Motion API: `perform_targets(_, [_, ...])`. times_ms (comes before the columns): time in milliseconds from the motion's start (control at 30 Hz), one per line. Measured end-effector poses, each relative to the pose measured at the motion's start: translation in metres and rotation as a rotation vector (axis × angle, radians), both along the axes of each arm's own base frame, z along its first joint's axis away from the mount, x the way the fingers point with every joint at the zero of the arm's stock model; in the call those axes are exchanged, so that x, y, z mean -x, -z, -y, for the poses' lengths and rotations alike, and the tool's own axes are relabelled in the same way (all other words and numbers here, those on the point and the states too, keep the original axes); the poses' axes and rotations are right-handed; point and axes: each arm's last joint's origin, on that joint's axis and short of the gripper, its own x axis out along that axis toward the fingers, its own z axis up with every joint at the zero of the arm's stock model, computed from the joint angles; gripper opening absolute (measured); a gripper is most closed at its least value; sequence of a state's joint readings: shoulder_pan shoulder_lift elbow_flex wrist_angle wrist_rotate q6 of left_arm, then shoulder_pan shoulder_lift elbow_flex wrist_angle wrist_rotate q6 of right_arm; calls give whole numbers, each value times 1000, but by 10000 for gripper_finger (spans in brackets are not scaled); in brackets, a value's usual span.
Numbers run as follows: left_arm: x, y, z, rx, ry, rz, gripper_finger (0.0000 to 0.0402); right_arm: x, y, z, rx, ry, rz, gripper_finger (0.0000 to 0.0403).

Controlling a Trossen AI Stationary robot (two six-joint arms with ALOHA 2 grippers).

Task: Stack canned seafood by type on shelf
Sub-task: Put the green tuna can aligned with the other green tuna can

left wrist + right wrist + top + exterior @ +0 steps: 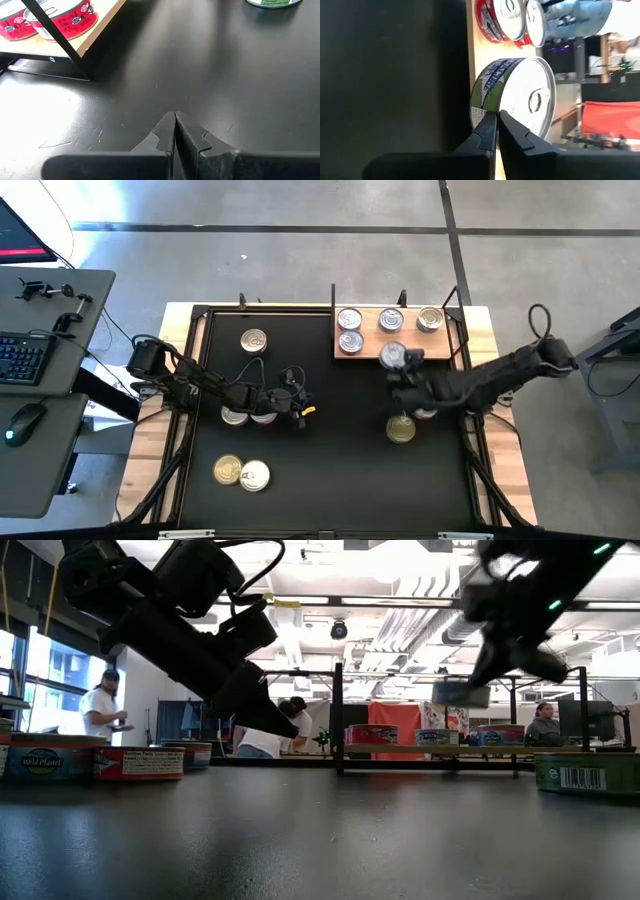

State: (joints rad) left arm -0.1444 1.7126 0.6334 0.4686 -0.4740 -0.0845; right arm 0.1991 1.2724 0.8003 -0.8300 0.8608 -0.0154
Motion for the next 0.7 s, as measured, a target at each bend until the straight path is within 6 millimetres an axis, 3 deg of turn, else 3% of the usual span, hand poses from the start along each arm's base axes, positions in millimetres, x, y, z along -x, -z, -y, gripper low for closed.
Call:
perform_targets(200, [0,0,0,0,0,0,3,-11,15,49,-72,16,-20,0])
perform_targets(333, [0,0,0,6,-4,3,3,-10,20,70,-97,73,-51,0])
perform_targets(700, [0,0,0,8,-4,4,3,-19,39,91,-149,121,-87,0])
